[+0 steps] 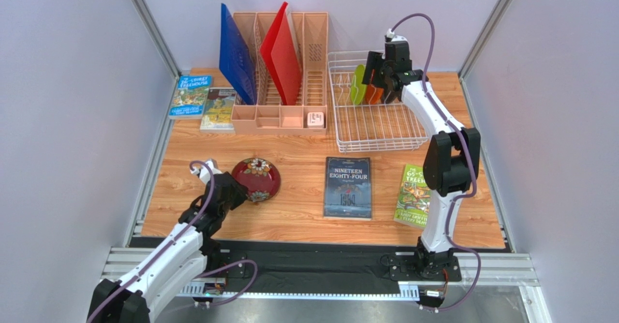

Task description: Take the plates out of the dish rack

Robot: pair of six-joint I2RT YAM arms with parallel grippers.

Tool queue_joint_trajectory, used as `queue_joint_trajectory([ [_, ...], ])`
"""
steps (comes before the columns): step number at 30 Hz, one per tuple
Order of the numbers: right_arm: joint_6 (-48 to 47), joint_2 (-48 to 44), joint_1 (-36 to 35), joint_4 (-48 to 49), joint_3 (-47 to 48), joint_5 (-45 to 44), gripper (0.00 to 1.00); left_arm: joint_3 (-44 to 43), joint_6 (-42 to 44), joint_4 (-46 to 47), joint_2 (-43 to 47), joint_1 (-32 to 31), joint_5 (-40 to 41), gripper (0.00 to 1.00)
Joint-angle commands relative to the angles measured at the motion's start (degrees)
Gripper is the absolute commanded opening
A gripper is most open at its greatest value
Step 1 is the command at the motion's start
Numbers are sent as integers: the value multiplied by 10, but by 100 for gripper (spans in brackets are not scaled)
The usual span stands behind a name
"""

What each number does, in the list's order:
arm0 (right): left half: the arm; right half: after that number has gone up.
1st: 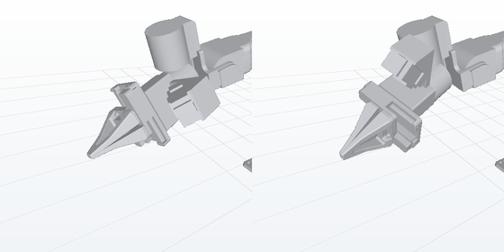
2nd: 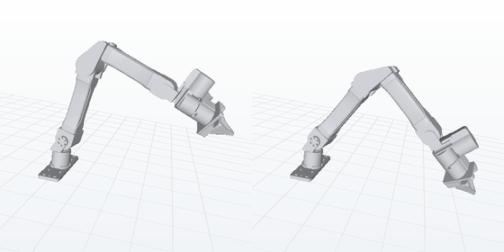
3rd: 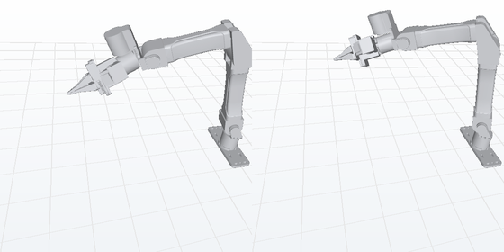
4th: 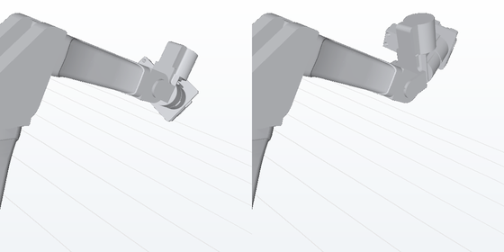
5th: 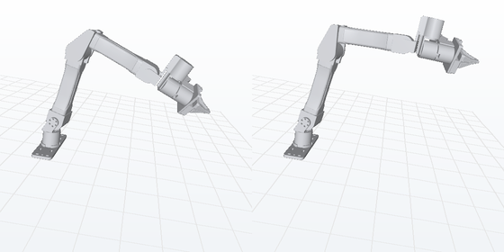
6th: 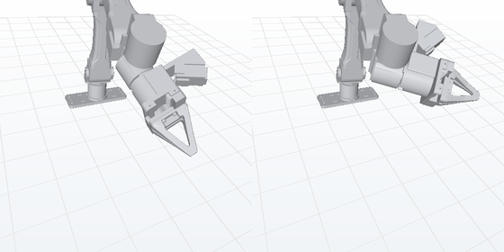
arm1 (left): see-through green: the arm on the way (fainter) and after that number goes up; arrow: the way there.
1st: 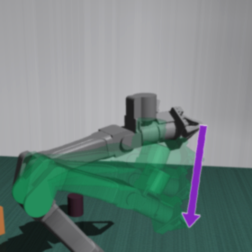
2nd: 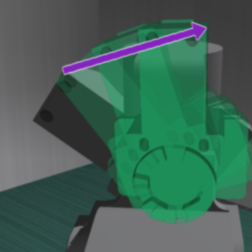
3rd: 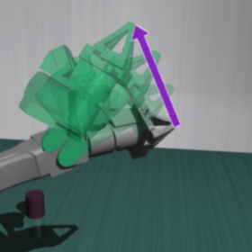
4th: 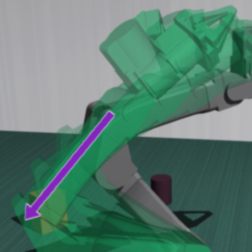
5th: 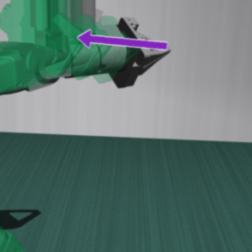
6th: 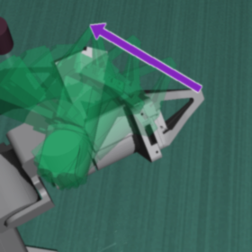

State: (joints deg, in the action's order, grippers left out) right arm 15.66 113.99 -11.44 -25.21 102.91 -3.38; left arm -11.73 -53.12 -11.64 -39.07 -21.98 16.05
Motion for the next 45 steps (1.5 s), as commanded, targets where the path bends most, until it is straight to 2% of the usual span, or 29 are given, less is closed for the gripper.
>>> queue_joint_trajectory([
  [1, -17, 43, 0, -9, 66, 7, 71, 8, -14, -5, -11, 2, 14, 40],
  [3, -19, 72, 0, -14, 101, 5, 71, 7, -14, -5, -14, 2, 14, 42],
  [6, -29, 109, -1, -57, 155, 0, 69, 4, -15, -8, -18, 2, 16, 49],
  [7, -33, 135, 0, -65, 189, -6, 68, 3, -16, -8, -21, 2, 18, 62],
  [9, -48, 157, -8, -76, 221, -27, 66, 1, -17, -8, -24, 2, 19, 68],
  [10, -55, 182, -10, -80, 249, -40, 65, 0, -15, -8, -26, 2, 19, 82],
  [13, -77, 210, -20, -93, 282, -76, 57, -14, -7, -21, -20, 2, 24, 85],
  [14, -81, 212, -22, -86, 280, -83, 54, -19, -1, -25, -15, 2, 27, 91],
  [15, -85, 214, -24, -84, 280, -94, 52, -24, 9, -34, -12, 2, 30, 93],
  [21, -109, 214, -38, -71, 266, -122, 26, -66, 45, -58, 12, 2, 57, 94],
  [22, -113, 212, -42, -64, 259, -130, 16, -76, 52, -62, 15, 2, 64, 94],
  [23, -122, 209, -45, -61, 255, -137, 11, -82, 56, -65, 17, 2, 65, 94],
  [24, -125, 207, -52, -56, 252, -154, 0, -87, 61, -68, 19, 2, 66, 94],
  [28, -154, 194, -76, -23, 232, -222, 0, -114, 95, -68, 29, 2, 68, 94],
  [31, -192, 170, -101, 34, 187, -311, 0, -130, 114, -62, 25, 2, 56, 100],
  [35, -232, 132, -127, 132, 135, -419, 0, -150, 138, -62, 3, 2, 33, 100],
  [38, -249, 107, -132, 163, 113, -457, 0, -163, 148, -65, -13, 1, 17, 100],
  [41, -255, 57, -133, 202, 62, -459, 0, -160, 162, -38, -9, 1, -17, 100],
  [45, -241, -14, -135, 181, 20, -453, 0, -150, 173, 0, -2, 1, -52, 100],
])
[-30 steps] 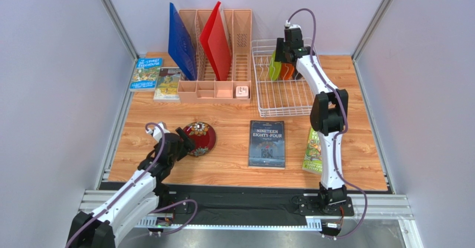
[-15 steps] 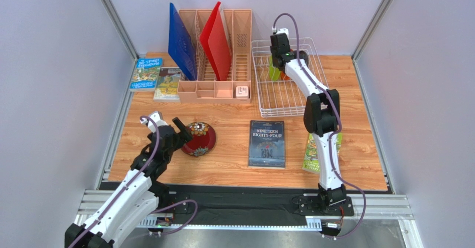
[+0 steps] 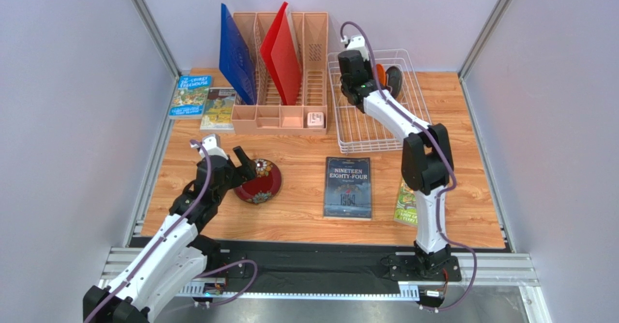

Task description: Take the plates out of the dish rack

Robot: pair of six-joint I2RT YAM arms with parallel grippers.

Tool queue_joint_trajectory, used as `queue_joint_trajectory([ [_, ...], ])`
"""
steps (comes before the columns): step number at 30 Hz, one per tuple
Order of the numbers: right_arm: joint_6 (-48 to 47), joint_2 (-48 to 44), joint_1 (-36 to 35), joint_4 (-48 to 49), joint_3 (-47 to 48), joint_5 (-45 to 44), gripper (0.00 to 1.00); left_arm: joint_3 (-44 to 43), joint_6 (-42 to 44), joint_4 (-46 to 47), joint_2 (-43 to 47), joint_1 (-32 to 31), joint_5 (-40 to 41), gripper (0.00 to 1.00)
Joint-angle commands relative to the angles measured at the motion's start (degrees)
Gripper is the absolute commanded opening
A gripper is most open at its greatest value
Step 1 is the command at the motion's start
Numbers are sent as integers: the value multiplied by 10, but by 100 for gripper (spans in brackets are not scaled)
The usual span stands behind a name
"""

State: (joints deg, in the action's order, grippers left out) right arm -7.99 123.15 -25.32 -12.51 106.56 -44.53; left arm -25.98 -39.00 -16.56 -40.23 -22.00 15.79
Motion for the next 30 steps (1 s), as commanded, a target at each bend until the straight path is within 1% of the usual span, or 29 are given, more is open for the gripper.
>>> queue_joint_trajectory([
  [1, 16, -145, 3, 46, -44, -35, 0, -7, 31, 59, 9, 1, -59, 100],
  [3, 52, -181, 4, 15, -67, -5, 0, -7, 39, 71, 6, 1, -73, 100],
  [4, 99, -200, 3, -26, -73, 9, 0, -7, 42, 85, 2, 1, -81, 100],
  [6, 137, -249, 4, -57, -108, 66, 0, -7, 44, 103, -12, 1, -107, 100],
  [7, 180, -264, 3, -73, -121, 91, 0, -8, 46, 125, -17, 1, -117, 100],
  [8, 195, -291, 3, -104, -141, 161, 0, -7, 47, 140, -28, 1, -145, 100],
  [10, 233, -318, 3, -127, -171, 232, 0, -7, 47, 184, -42, 1, -174, 100],
  [11, 251, -337, 3, -117, -193, 322, 0, -14, 49, 195, -58, 1, -207, 100],
  [12, 260, -368, 1, -107, -243, 357, 0, -17, 50, 206, -67, 1, -220, 100],
  [13, 272, -388, -1, -83, -268, 384, 0, -21, 50, 227, -76, 1, -233, 100],
  [15, 302, -437, -1, -52, -351, 475, 0, -28, 39, 248, -106, 1, -265, 100],
  [16, 312, -451, -1, -25, -376, 496, 0, -29, 34, 272, -116, 1, -278, 100],
  [18, 339, -475, -1, -7, -412, 541, 0, -35, 13, 296, -148, 1, -311, 100],
  [19, 350, -492, 0, 17, -446, 572, 0, -35, 4, 328, -157, 1, -322, 99],
  [20, 360, -501, -1, 27, -461, 589, 0, -31, -4, 345, -177, 1, -341, 99],
  [23, 399, -526, -2, 73, -515, 634, 0, -32, -39, 402, -219, -1, -366, 99],
  [27, 423, -535, -1, 100, -544, 667, 0, -43, -70, 472, -283, -9, -395, 96],
  [30, 431, -545, -2, 112, -554, 669, 0, -59, -96, 521, -337, -25, -406, 93],
])
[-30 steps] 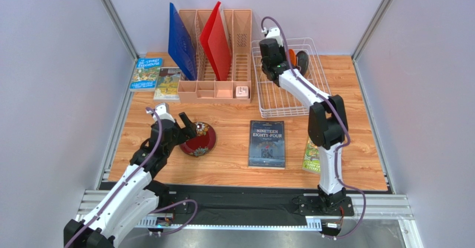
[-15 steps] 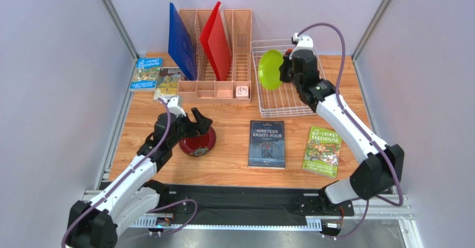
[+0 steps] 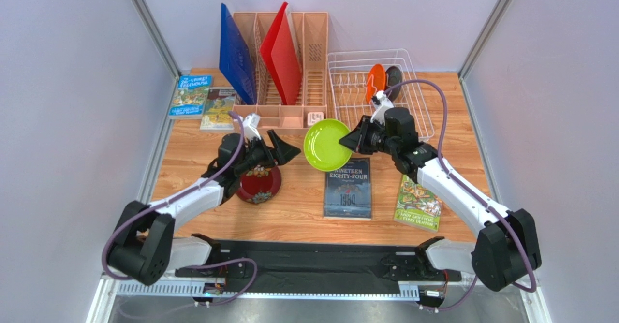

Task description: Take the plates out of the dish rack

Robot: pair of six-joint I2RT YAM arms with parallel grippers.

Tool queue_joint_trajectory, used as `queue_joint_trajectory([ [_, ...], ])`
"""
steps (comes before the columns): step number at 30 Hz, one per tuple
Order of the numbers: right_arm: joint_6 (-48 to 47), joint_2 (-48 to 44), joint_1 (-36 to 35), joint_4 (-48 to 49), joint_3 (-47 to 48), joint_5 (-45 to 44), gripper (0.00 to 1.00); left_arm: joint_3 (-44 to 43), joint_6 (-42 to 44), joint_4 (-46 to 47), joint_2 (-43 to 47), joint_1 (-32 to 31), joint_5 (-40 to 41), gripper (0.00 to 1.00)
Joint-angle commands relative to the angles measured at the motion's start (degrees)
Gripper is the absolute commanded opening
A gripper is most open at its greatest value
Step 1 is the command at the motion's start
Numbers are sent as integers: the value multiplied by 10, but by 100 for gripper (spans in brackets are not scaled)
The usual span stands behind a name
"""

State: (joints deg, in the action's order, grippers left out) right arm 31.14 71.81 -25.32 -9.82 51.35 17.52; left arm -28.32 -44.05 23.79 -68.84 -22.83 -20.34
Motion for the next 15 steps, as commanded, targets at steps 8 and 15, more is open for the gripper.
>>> queue_joint_trajectory([
  [8, 55, -21, -2, 94, 2, 78, 0, -58, -144, 321, -157, -43, -68, 67],
  [15, 65, -21, 1, 125, -1, 102, 0, -66, -179, 391, -201, -48, -95, 0],
])
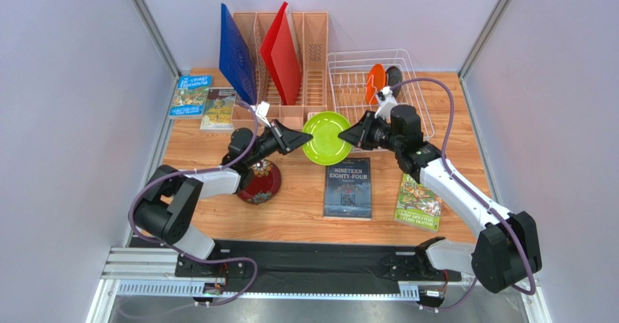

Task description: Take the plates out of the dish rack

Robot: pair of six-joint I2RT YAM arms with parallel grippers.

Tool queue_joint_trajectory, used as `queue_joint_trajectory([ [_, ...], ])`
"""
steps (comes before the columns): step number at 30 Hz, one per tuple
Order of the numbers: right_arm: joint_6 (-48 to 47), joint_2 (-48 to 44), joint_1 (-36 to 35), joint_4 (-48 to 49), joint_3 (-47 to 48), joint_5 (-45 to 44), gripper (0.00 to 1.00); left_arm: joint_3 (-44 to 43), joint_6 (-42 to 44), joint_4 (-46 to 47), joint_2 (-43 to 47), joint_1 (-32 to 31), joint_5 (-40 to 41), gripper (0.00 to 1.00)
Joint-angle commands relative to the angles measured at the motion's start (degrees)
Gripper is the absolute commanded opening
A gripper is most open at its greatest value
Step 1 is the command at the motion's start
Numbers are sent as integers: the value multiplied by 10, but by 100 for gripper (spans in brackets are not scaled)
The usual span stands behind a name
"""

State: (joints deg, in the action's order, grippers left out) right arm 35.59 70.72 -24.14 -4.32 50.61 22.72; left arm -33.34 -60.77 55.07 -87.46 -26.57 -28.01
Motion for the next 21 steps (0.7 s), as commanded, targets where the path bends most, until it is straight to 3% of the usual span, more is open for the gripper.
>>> queue_joint_trajectory([
  [1, 20, -8, -10, 76, 8, 55, 0, -15, -10, 79, -16, -11, -20, 0],
  [3, 19, -3, -9, 76, 11, 61, 0, -6, -10, 78, -13, -11, -18, 0],
  [6, 5, 4, -8, 51, 26, 51, 32, 20, 8, 50, 14, -11, 6, 0],
  [7, -10, 3, -6, 21, 31, 42, 54, 27, 29, 27, 44, -11, 15, 0],
  [10, -42, -3, 1, -42, 52, -32, 78, 47, 90, -109, 131, -11, 80, 0],
  [15, -116, -15, 23, -107, 93, -172, 84, 71, 156, -382, 293, -10, 277, 0],
  [19, -150, 0, 55, -142, 129, -224, 85, 75, 174, -548, 437, -10, 434, 0],
  [21, -156, 12, 71, -151, 148, -226, 85, 85, 171, -616, 475, -10, 460, 0],
])
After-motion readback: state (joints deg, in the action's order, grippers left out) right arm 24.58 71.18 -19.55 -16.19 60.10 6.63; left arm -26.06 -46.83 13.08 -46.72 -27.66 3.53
